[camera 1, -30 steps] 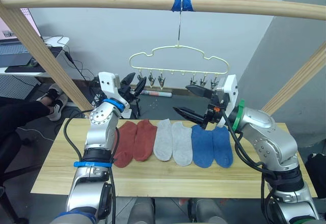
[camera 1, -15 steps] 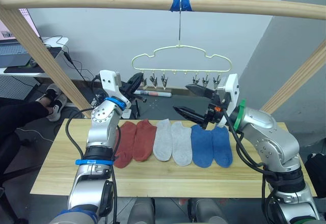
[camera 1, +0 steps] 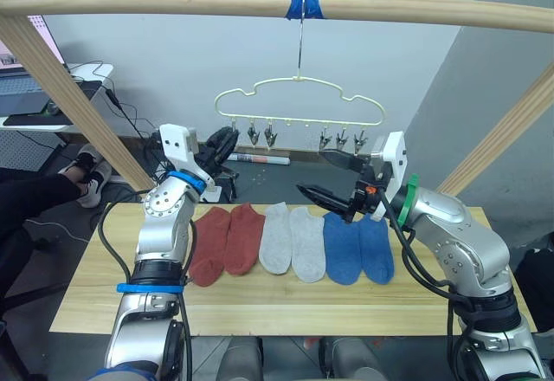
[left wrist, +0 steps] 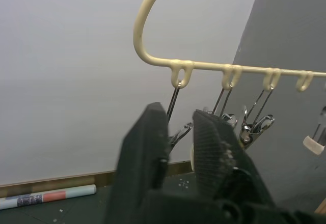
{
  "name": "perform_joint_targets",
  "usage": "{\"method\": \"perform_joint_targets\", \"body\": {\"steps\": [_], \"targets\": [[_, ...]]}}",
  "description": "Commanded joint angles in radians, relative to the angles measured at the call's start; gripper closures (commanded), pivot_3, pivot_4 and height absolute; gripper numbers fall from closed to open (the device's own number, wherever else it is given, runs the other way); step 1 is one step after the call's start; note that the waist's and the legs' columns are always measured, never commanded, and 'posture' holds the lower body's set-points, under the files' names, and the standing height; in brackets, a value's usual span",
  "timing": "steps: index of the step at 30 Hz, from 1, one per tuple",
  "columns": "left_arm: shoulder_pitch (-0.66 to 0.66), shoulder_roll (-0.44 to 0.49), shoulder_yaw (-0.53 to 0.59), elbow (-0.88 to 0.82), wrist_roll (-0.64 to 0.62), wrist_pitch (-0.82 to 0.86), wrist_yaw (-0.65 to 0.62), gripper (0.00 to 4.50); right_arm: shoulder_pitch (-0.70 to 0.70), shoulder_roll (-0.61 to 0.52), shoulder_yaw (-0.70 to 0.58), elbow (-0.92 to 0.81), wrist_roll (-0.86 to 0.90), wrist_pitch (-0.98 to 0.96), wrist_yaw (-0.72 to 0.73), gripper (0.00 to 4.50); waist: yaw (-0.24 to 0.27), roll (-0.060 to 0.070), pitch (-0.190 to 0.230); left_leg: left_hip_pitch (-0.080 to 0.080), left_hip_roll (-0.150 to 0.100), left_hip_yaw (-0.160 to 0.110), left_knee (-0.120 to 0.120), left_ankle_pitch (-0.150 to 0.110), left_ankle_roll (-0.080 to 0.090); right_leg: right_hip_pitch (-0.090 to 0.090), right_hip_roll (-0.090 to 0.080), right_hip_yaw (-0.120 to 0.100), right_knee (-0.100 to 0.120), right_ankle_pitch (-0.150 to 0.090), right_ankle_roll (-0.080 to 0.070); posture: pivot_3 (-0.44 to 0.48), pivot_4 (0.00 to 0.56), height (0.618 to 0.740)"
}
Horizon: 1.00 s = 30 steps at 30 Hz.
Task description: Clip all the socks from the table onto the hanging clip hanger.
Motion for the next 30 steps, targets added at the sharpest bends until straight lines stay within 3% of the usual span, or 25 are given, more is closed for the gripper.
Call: {"method": "perform_joint_targets", "body": {"steps": [1, 5, 11, 14, 17, 30], "targets": [[0.025, 0.016, 0.016, -0.082, -0.013, 0.018, 0.005, 2.16, -0.006, -0.002, -0.010, -0.042, 0.006, -0.016, -0.002, 0.00, 0.000, 0.000, 0.000, 0.000, 0.000, 0.000, 0.000, 0.000, 0.000, 0.000, 0.000, 0.000, 0.000, 0.000, 0.000, -0.039, 0.173, 0.740], [0.028, 0.003, 0.006, -0.073, 0.005, 0.020, 0.027, 0.97, -0.013, -0.001, -0.009, -0.038, 0.006, -0.016, 0.001, 0.00, 0.001, 0.000, 0.001, 0.000, 0.000, 0.000, 0.000, 0.000, 0.000, 0.000, 0.000, 0.000, 0.000, 0.000, 0.000, -0.038, 0.174, 0.740], [-0.013, -0.015, 0.012, -0.004, 0.012, -0.012, 0.047, 0.97, -0.025, -0.003, -0.009, -0.032, 0.005, -0.016, 0.005, 0.00, 0.000, 0.000, 0.001, 0.000, 0.000, 0.000, 0.000, 0.000, 0.000, 0.000, 0.000, 0.000, 0.000, 0.000, 0.000, -0.040, 0.174, 0.740], [-0.027, -0.017, 0.017, 0.022, 0.005, -0.029, 0.043, 1.55, -0.025, -0.005, -0.012, -0.035, 0.006, -0.013, 0.005, 0.00, 0.001, 0.000, 0.001, 0.000, 0.000, 0.000, 0.000, 0.000, 0.000, 0.000, 0.000, 0.000, 0.000, 0.000, 0.000, -0.048, 0.174, 0.740], [-0.041, -0.014, 0.010, 0.045, 0.011, -0.033, 0.040, 2.44, -0.025, -0.007, -0.014, -0.039, 0.008, -0.010, 0.002, 0.00, 0.000, 0.000, 0.001, 0.000, 0.000, 0.000, -0.001, 0.000, 0.000, 0.000, 0.000, 0.000, -0.001, 0.000, 0.000, -0.050, 0.174, 0.740], [-0.039, -0.016, -0.005, 0.050, 0.009, -0.031, 0.002, 2.44, -0.022, -0.011, -0.015, -0.043, 0.007, -0.012, -0.002, 0.00, -0.001, 0.000, 0.001, 0.000, 0.000, 0.000, -0.001, 0.000, 0.000, 0.000, 0.000, 0.000, -0.001, 0.000, 0.000, -0.058, 0.172, 0.740]]}}
